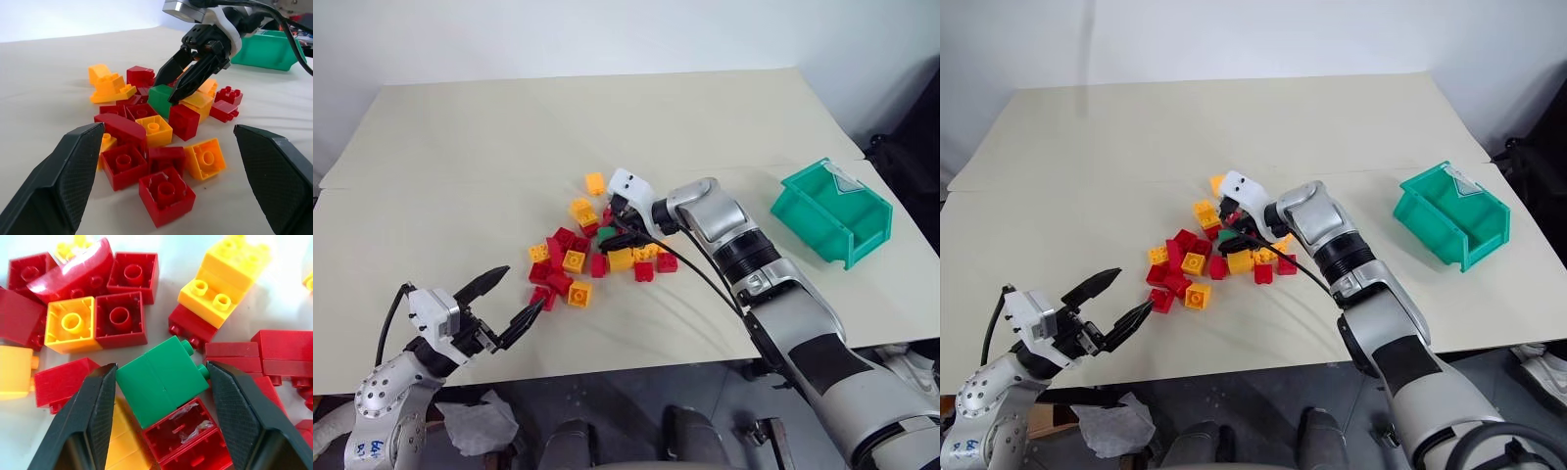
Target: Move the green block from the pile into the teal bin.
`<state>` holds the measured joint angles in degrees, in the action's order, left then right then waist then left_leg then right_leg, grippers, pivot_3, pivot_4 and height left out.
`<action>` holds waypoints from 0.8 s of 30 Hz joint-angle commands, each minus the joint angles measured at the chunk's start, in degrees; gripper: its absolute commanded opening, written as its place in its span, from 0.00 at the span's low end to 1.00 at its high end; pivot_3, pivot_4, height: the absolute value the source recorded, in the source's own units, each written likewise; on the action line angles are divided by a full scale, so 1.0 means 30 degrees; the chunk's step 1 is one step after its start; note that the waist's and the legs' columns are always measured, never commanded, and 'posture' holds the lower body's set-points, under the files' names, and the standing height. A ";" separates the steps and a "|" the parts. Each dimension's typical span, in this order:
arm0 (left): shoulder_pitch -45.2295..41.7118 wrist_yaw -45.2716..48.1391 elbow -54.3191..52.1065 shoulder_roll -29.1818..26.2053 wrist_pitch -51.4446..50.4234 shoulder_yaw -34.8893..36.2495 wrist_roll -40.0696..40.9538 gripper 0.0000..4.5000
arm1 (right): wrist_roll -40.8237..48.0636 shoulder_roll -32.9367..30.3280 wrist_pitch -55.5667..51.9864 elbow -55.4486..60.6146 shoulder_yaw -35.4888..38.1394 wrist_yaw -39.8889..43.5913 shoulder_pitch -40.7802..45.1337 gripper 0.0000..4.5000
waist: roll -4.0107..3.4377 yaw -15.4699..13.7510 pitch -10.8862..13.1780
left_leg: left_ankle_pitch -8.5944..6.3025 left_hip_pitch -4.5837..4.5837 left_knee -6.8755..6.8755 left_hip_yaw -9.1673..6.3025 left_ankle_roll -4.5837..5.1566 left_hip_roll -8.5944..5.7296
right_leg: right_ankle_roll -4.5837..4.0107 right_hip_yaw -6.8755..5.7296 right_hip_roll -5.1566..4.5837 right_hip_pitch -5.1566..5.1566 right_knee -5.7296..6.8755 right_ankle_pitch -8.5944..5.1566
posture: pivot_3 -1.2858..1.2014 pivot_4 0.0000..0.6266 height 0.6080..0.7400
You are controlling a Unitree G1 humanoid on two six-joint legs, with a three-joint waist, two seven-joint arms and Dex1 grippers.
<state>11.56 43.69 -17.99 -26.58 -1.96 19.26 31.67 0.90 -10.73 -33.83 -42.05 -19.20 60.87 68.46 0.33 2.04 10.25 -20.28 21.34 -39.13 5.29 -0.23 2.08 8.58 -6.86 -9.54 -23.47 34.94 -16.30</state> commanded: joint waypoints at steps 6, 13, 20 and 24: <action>-0.1091 0.0512 -0.0980 -0.0528 -0.0369 -0.0499 0.0546 1.00 | 0.3015 -0.1533 0.0765 0.2653 0.4044 0.0958 -0.0459 0.56 | 0.0001 -0.0076 0.0000 | 0.0000 0.0004 -0.0002 -0.0001 0.0000 0.0000 | 0.0000 -0.0001 0.0001 0.0002 -0.0009 0.0000 | 0.52 0.24 1.00; -0.3384 0.1341 -0.0823 -0.0536 -0.1002 -0.2370 0.0510 1.00 | 0.6615 -0.4407 0.1117 0.8045 0.8884 0.0848 -0.4064 0.56 | 0.0002 -0.0215 0.0001 | -0.0002 0.0014 0.0000 -0.0007 0.0003 -0.0006 | 0.0003 -0.0012 0.0000 0.0007 -0.0021 0.0001 | 0.52 0.24 1.00; -0.6455 0.2376 0.0650 -0.0057 -0.1353 -0.4465 0.0322 1.00 | 0.7478 -0.9315 0.1497 1.0796 1.3215 -0.1259 -0.7603 0.56 | -0.0002 -0.0271 0.0003 | -0.0002 0.0025 -0.0002 0.0010 0.0004 -0.0010 | 0.0006 -0.0013 0.0000 0.0006 -0.0054 0.0003 | 0.52 0.24 1.00; -0.7952 0.3093 0.1352 0.0302 -0.1740 -0.5492 0.0441 1.00 | 0.6798 -1.1659 0.2671 0.9522 1.4606 -0.2212 -0.9246 0.56 | -0.0001 -0.0189 0.0004 | -0.0001 0.0019 -0.0001 0.0040 0.0005 -0.0011 | 0.0007 -0.0007 0.0001 0.0008 -0.0068 0.0003 | 0.52 0.24 1.00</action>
<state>-11.62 51.85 -13.33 -25.76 -7.10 3.45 32.21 21.64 -43.83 -27.96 -12.84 22.23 55.22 40.99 0.33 1.47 10.26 -20.28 21.38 -39.14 5.41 -0.21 2.04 8.60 -6.87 -9.53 -23.43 34.73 -16.30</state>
